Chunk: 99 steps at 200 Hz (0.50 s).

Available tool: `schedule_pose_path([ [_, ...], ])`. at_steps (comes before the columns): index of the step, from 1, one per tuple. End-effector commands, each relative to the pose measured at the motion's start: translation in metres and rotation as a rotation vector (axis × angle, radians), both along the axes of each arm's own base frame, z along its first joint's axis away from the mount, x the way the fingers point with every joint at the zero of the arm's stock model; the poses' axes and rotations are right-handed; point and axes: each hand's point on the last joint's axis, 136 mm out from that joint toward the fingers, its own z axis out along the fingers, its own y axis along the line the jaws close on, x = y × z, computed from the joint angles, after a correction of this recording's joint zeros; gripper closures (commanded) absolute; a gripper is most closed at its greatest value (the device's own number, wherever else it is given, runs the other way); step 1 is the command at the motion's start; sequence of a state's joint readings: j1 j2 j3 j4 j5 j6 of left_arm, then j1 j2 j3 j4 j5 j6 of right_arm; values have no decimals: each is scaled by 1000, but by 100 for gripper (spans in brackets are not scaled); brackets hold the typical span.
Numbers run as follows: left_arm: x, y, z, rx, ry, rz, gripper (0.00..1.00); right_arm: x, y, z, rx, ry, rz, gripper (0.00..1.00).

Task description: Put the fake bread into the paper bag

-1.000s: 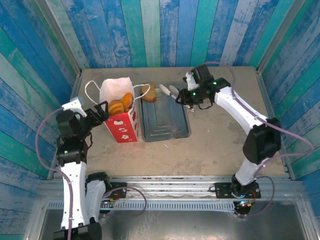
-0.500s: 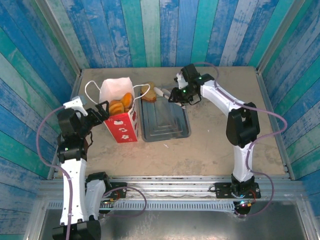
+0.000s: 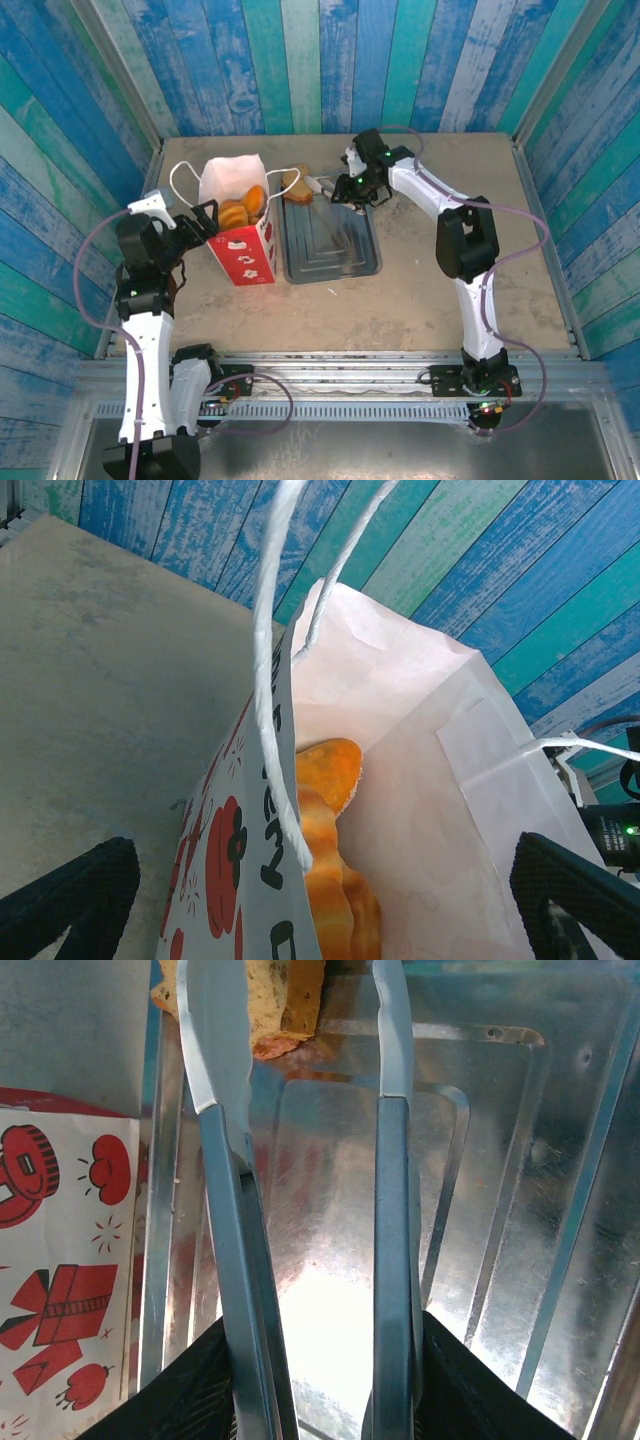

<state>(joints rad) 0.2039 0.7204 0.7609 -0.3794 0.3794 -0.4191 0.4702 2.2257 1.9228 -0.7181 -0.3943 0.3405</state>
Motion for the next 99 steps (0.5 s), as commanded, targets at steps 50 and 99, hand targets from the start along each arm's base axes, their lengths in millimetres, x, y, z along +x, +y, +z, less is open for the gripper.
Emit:
schedule_pose_path([
  [50,6,3,-1,13,-13,3,0,4,14,-7,26,20,25,58],
  [99,7,4,-3,14,-7,6,0,5,17,-9,26,15,35,59],
])
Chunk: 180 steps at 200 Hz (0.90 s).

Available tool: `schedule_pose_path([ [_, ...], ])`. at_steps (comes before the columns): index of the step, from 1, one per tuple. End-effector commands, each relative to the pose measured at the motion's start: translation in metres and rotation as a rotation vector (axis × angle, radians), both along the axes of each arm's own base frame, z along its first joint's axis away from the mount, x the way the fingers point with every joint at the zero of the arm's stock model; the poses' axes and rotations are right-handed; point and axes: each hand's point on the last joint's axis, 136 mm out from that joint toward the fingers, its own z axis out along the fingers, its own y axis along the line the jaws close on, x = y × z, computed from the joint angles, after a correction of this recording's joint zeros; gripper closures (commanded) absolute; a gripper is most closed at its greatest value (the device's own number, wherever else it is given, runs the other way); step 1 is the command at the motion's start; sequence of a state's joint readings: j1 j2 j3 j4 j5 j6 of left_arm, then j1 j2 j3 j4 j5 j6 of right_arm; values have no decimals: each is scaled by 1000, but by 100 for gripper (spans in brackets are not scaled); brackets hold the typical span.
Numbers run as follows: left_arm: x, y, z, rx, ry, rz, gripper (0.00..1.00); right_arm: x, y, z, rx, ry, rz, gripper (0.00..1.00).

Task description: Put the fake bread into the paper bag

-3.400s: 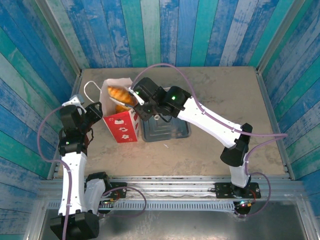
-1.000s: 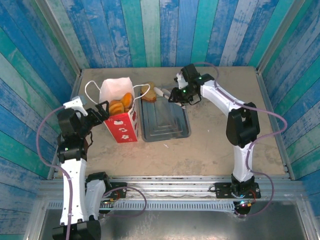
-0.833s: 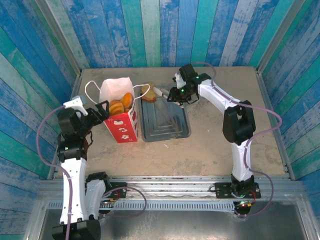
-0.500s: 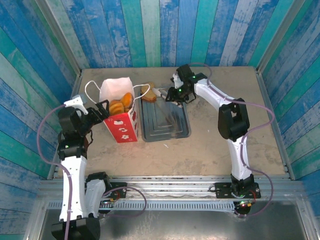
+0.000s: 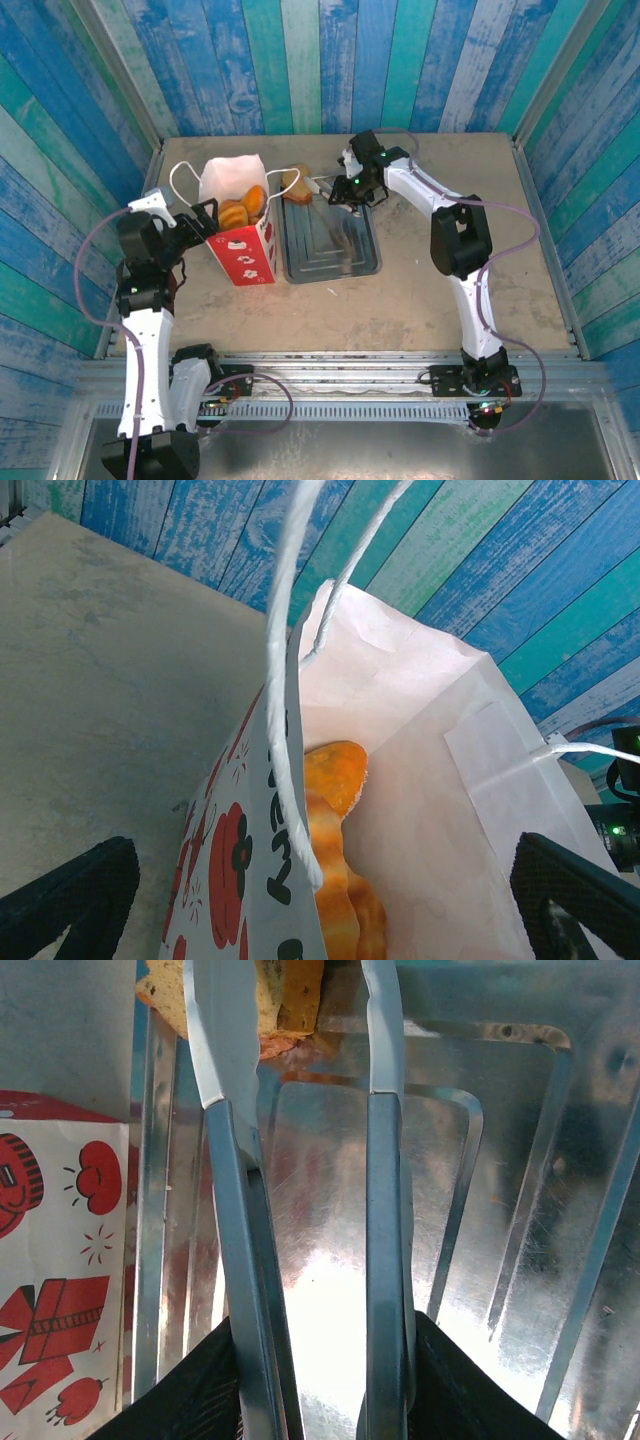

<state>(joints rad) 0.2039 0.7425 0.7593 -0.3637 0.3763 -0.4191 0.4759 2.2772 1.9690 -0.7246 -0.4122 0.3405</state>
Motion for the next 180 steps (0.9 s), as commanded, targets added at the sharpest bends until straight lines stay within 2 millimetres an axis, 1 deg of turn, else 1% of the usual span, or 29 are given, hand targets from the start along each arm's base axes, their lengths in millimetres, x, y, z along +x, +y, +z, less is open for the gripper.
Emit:
schedule_pose_path([
  [1,2,2,0,14,-14,4,0,1,9,2,17,-3,22,59],
  [27,3,3,0,15,-12,4,0,2,9,5,8,-21,24,59],
  [79,1,3,1,22,-11,7,0,2,13,-3,2,-9,34,59],
  [119,1,4,0,25,-6,10,0,0,18,-2,9,-9,46,60],
  [150,0,4,1,30,-5,14,0,-1,17,1,10,-12,49,64],
  [180,-2,6,4,40,-7,23,0,-4,15,14,11,-33,47,70],
])
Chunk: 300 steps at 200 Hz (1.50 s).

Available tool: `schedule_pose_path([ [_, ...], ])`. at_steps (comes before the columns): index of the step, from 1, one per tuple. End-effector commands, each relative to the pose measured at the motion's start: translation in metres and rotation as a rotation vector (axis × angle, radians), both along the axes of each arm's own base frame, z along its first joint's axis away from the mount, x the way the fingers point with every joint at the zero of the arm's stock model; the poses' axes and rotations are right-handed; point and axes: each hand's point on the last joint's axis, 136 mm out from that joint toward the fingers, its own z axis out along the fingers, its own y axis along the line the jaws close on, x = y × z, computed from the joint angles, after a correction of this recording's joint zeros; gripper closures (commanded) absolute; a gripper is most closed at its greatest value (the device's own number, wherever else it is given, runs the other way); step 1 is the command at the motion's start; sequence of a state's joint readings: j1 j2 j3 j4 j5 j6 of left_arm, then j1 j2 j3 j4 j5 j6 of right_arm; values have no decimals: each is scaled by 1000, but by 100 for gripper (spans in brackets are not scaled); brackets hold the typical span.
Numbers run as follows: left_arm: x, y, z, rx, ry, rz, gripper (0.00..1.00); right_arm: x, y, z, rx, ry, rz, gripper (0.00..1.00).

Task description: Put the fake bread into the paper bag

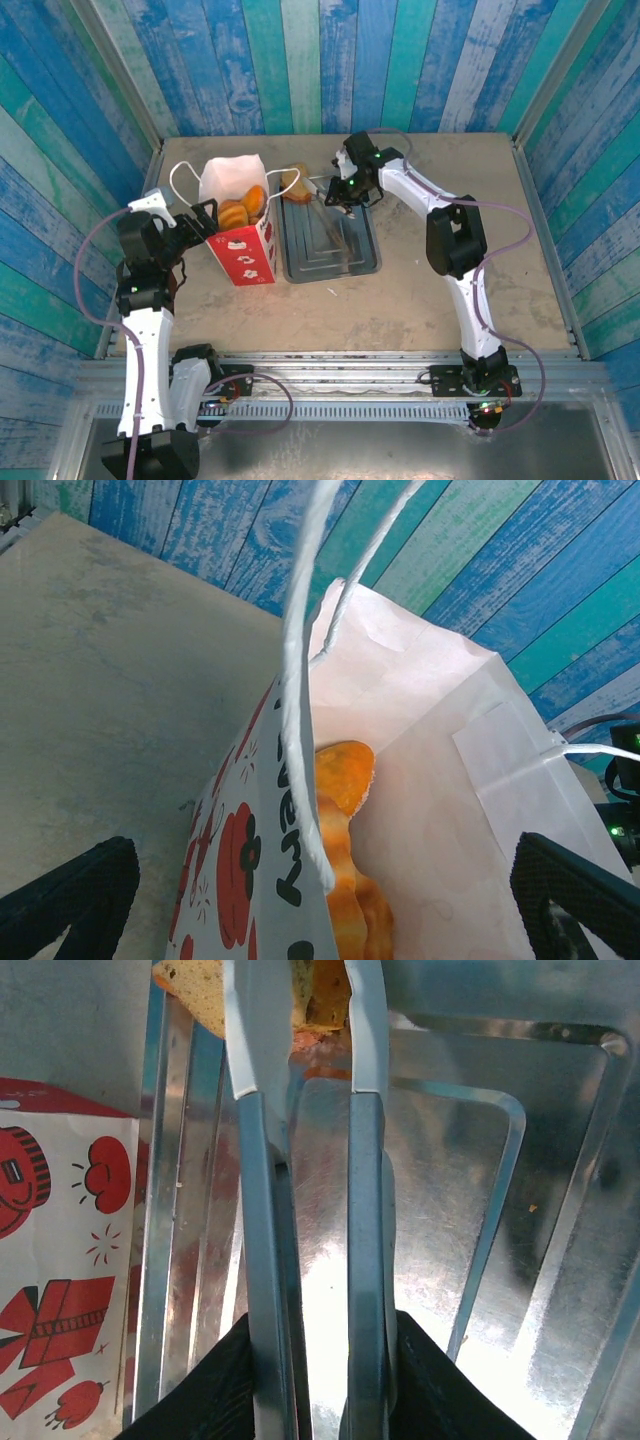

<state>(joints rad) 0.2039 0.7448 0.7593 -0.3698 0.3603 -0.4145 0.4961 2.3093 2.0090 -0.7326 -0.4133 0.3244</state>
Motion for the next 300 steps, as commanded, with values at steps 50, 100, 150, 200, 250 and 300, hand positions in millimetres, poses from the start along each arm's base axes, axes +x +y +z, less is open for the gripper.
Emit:
schedule_pose_path([
  [50,-7,7,11,37,-10,39,1,-12,-11,42,-7,-75,-5,79],
  [100,-13,13,20,37,1,85,5,-32,-32,75,-14,-142,-33,82],
  [150,-23,21,28,47,-4,140,5,-59,-55,119,-12,-232,-58,83],
  [200,-29,21,28,59,9,147,5,-94,-83,164,-8,-328,-88,82],
  [250,-21,2,19,-25,55,43,4,-123,-108,206,-8,-408,-115,82],
  [300,-10,-17,22,-91,66,-76,0,-145,-115,254,5,-533,-113,82],
])
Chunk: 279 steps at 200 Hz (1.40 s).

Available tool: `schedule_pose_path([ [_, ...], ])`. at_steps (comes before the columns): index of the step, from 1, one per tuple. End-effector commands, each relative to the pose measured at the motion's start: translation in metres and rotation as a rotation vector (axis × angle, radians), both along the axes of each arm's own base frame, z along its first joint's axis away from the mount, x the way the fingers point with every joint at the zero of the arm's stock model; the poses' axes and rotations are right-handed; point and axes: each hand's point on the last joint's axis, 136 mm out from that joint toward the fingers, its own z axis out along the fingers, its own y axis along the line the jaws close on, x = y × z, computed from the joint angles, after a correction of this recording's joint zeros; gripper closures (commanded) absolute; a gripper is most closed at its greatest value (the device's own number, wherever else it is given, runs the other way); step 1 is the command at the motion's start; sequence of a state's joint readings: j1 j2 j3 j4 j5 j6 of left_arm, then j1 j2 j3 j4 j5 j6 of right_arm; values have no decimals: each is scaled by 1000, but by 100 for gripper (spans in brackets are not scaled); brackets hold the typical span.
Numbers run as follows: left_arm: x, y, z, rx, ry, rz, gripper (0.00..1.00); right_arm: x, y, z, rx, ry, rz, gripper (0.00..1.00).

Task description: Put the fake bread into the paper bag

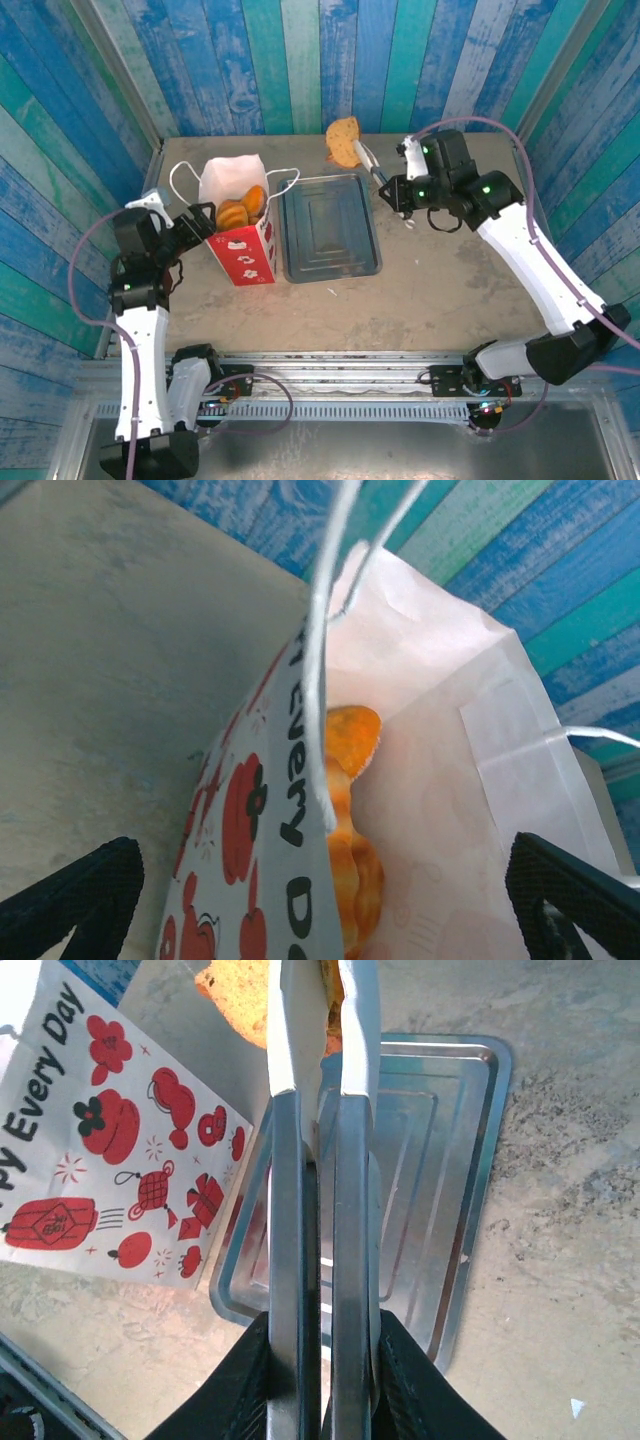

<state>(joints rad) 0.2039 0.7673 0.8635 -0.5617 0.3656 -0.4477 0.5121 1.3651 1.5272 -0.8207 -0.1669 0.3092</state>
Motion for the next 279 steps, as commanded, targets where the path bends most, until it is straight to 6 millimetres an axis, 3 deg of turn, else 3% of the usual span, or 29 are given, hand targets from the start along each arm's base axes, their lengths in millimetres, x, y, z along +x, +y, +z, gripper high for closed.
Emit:
schedule_pose_path([
  [1,3,-14,22,-42,-50,-81,0,-9,-2,35,-3,-104,7,82],
  [30,8,-16,25,-49,-44,-102,5,-17,6,62,-2,-166,31,82],
  [72,19,-14,22,-55,-22,-112,11,-38,52,97,-4,-251,156,82],
  [96,22,-11,23,-55,-21,-112,15,-43,79,105,-28,-284,210,82],
  [133,22,-7,23,-57,-25,-121,27,-46,125,97,-87,-297,291,82],
  [168,20,-2,16,-59,-16,-113,40,-48,156,78,-180,-288,340,82],
  [279,17,3,4,-29,5,-98,62,-48,198,20,-353,-239,424,81],
])
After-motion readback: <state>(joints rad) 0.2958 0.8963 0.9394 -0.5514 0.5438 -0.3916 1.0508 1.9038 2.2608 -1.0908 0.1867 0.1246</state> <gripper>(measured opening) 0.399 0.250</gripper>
